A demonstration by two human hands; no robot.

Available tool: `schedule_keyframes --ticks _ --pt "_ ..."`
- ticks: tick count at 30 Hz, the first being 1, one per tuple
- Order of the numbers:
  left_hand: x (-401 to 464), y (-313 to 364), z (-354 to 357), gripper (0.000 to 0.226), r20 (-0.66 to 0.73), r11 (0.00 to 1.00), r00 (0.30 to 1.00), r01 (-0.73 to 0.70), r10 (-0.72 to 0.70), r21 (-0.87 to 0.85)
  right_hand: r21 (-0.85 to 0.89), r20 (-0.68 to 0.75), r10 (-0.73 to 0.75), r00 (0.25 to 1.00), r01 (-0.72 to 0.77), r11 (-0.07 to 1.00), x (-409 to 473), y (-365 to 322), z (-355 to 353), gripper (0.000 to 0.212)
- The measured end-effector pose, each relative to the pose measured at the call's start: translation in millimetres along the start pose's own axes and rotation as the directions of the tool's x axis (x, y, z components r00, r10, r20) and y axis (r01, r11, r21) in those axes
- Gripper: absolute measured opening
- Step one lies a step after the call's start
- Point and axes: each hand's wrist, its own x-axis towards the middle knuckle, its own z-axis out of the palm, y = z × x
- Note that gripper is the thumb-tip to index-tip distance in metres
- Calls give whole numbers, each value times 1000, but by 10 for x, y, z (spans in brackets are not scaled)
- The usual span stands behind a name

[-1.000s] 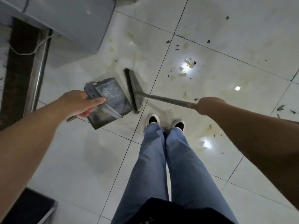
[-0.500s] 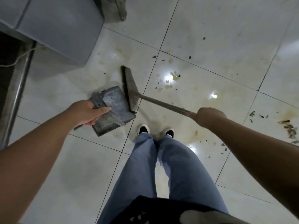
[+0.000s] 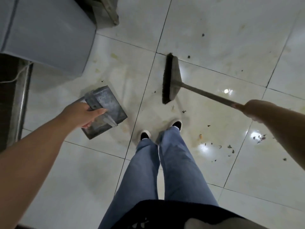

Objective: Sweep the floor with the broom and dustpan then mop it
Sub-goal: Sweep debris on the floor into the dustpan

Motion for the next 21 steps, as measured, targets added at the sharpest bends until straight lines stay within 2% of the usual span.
schedule_keyframes --ticks 3,7,9,13,15,17,21 --pt "6 135 -54 53 -23 994 1000 10 -13 -112 92 -37 39 999 -35 995 -66 309 -116 60" --pt "13 306 -188 53 -81 988 997 -27 14 -151 164 -3 31 1000 -30 986 -156 407 -190 64" --pt "47 420 -290 49 -90 974 996 -47 27 -221 139 -9 -27 1000 28 990 -159 207 -243 62" --pt "68 625 -489 48 -143 966 988 -92 58 -241 75 -42 -186 982 189 979 -147 -516 -365 54" --pt "74 688 -570 47 -136 978 988 -102 77 -183 33 -16 -221 975 222 975 -136 -768 -326 51" --pt "98 715 -639 48 -110 993 989 -105 99 -56 -1 6 -227 974 227 974 -124 -894 -238 50" --pt "173 671 -734 49 -75 992 991 -109 114 67 -87 18 -185 983 186 979 -115 -742 -160 50"
